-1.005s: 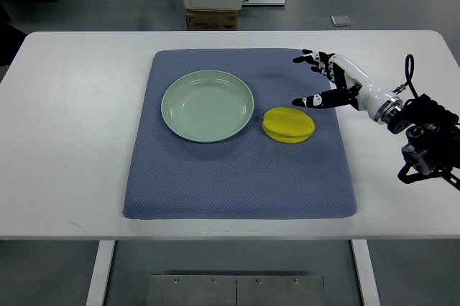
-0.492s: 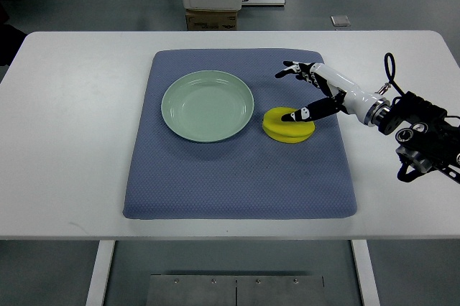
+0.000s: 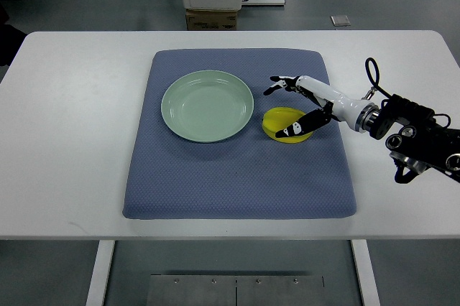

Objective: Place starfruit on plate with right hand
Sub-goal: 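Close the right hand fingers around the yellow starfruit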

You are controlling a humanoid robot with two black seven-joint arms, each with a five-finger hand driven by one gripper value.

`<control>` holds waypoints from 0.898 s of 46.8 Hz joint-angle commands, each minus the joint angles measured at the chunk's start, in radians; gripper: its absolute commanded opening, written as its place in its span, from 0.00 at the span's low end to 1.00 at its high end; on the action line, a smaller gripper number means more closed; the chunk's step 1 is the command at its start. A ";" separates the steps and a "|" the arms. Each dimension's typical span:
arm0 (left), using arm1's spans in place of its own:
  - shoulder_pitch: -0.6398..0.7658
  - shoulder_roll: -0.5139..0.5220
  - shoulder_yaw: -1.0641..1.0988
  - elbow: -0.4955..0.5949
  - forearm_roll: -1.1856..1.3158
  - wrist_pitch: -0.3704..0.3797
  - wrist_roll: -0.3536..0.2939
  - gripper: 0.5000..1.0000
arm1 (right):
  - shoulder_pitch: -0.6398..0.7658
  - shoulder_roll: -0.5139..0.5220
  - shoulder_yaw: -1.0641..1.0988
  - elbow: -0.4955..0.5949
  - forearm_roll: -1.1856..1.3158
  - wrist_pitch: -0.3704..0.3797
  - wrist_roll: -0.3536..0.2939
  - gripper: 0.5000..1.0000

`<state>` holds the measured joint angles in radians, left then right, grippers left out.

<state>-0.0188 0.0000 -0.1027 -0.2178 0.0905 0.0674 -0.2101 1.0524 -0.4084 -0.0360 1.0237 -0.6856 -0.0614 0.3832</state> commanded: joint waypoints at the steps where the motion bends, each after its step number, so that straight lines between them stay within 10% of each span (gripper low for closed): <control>1: 0.000 0.000 0.000 0.000 0.000 0.000 0.000 1.00 | 0.000 0.008 -0.004 -0.004 0.000 -0.001 -0.004 1.00; 42: 0.000 0.000 0.000 0.000 0.000 0.000 0.000 1.00 | -0.026 0.045 -0.027 -0.062 -0.002 -0.037 -0.015 0.97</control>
<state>-0.0200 0.0000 -0.1027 -0.2178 0.0905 0.0674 -0.2102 1.0270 -0.3640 -0.0631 0.9616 -0.6872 -0.0980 0.3672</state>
